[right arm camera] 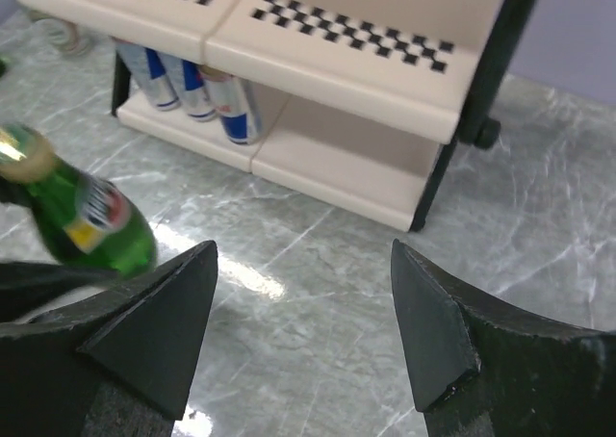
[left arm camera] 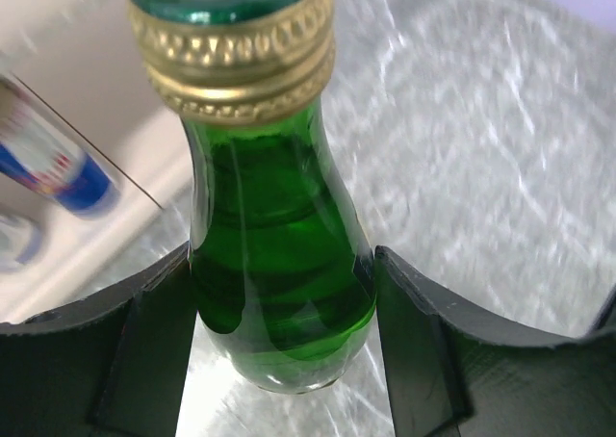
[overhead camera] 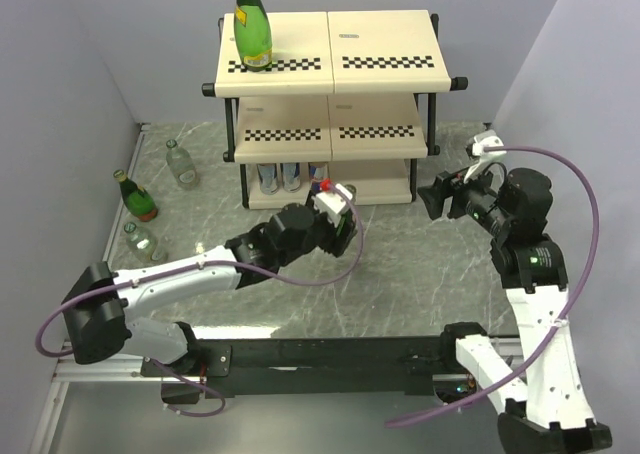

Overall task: Place and organize the beverage onto the shelf
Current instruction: Pick up the drink from the center of the board, then place the drink on the shelf.

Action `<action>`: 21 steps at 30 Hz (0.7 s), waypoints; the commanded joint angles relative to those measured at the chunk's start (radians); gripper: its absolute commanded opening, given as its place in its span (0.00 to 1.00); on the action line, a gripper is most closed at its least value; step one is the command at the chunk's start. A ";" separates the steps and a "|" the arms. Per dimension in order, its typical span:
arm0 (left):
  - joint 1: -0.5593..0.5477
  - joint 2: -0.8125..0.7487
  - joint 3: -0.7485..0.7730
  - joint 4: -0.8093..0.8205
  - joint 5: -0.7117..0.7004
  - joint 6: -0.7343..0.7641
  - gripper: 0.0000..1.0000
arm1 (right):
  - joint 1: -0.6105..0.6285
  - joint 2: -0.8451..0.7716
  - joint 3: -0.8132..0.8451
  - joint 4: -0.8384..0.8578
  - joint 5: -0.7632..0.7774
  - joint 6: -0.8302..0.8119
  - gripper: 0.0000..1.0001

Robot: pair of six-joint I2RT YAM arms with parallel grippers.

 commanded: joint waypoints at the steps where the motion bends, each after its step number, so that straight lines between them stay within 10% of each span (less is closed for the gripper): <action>1: 0.013 -0.086 0.195 0.038 -0.052 0.023 0.00 | -0.068 -0.007 -0.078 0.084 -0.070 0.017 0.79; 21: 0.111 0.128 0.943 -0.295 -0.218 0.044 0.00 | -0.142 0.026 -0.254 0.124 -0.236 -0.006 0.76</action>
